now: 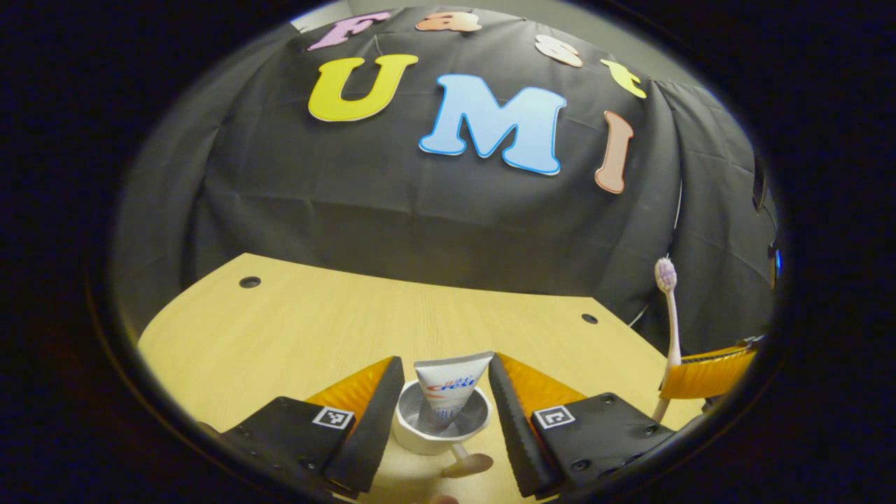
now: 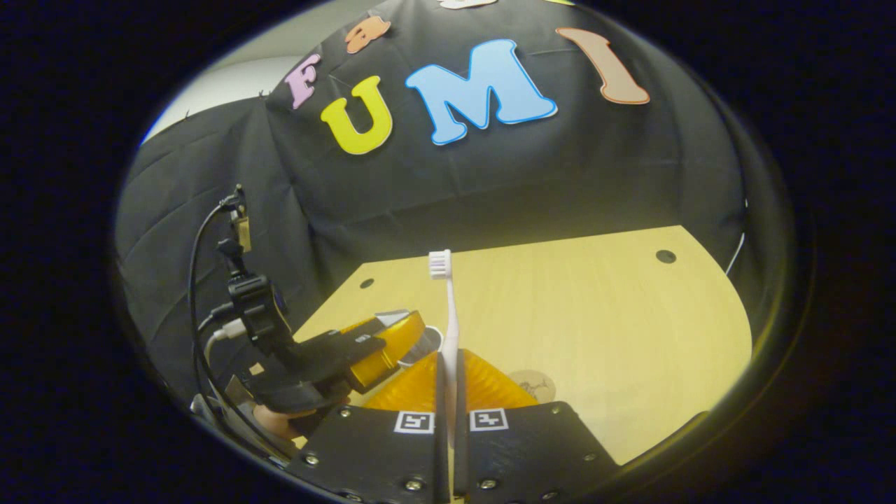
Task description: Put the toothbrush and toothpaste on the desktop into the cup, then pick up the cup and place it on the coaster on the desktop.
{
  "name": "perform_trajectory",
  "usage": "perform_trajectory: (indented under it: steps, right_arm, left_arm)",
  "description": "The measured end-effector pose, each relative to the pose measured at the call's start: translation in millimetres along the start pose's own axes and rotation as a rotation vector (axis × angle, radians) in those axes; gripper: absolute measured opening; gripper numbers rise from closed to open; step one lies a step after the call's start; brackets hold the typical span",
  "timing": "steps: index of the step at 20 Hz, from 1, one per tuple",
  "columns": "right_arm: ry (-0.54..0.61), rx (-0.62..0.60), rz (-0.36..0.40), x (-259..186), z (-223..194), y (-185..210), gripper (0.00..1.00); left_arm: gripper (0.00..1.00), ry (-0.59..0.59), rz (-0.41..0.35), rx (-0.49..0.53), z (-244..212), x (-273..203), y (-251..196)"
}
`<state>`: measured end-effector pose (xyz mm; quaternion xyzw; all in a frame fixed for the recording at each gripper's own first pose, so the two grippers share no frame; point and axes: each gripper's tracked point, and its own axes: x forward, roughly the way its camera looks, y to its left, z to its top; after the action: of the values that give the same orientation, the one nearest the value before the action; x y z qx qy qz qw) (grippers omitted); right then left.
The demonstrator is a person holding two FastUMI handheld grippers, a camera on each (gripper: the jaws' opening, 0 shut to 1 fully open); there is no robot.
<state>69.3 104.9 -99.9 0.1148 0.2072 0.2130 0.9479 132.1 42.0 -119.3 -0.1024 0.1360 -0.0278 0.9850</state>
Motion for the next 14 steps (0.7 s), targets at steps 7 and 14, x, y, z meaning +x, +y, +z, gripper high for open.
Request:
perform_trajectory:
  steps: [7,14]
  right_arm:
    - [-0.090,-0.033,0.115,34.5,34.7,35.9,0.04]
    - [-0.156,-0.109,0.201,68.5,46.8,72.0,0.04]
  left_arm:
    - [0.84,0.056,0.012,0.016,-12.3,-34.9,7.5]
    - [0.83,0.102,0.000,0.029,-26.4,-58.7,20.0]
